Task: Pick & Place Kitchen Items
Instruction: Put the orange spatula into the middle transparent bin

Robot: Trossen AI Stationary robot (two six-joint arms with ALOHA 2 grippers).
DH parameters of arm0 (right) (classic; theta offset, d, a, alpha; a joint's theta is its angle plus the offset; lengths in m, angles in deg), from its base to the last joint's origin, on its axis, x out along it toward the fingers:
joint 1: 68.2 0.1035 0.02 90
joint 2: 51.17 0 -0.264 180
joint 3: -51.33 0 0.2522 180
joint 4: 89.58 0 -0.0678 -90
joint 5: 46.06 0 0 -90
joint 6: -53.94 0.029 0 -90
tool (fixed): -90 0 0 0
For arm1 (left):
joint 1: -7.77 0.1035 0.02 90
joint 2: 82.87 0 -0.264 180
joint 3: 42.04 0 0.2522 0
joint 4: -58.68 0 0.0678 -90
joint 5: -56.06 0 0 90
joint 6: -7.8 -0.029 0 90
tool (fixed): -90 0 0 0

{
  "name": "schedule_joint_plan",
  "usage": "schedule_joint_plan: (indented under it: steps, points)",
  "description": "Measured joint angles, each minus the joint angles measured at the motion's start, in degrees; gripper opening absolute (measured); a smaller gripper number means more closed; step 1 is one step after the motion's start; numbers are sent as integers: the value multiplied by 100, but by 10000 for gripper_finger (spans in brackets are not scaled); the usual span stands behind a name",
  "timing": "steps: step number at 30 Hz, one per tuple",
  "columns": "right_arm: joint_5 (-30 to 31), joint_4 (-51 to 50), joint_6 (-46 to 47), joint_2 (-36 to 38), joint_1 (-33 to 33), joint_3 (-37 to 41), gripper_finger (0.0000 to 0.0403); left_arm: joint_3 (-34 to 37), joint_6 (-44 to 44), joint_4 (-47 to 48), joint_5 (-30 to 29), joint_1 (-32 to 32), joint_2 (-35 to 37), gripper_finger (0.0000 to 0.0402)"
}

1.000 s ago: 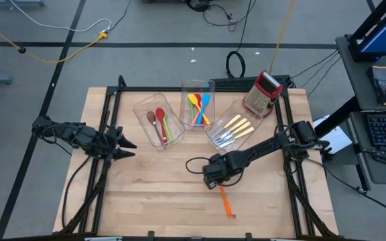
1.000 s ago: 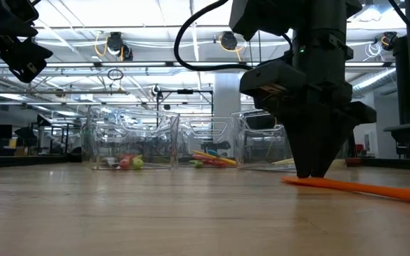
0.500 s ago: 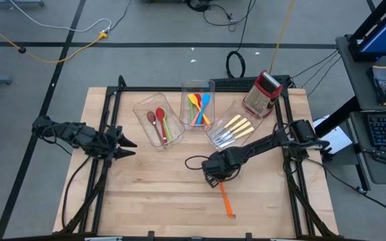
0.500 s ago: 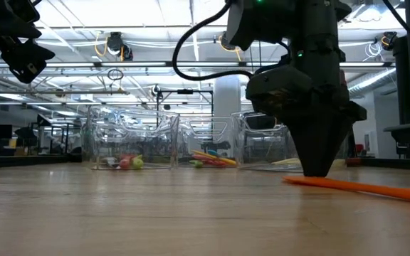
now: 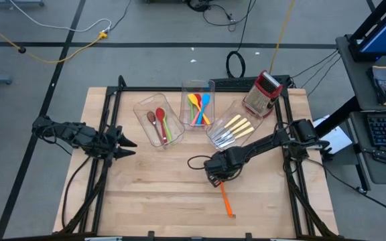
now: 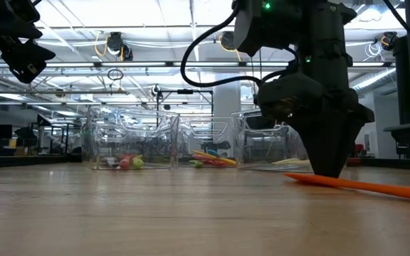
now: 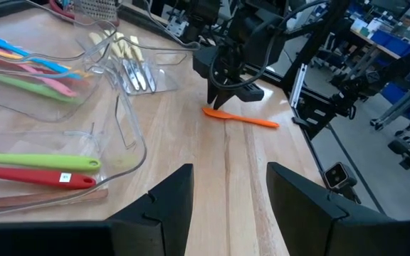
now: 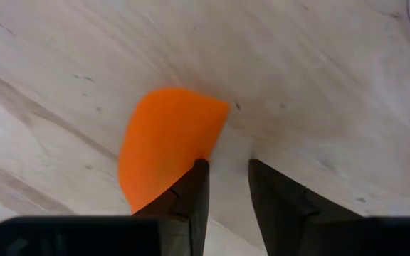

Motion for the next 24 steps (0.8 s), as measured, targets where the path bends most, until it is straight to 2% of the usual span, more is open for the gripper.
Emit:
schedule_joint_plan:
  steps: [24]
  points:
    - [70,395,43,155,-46,-1,93,0,-19,4,9,0,0,180]
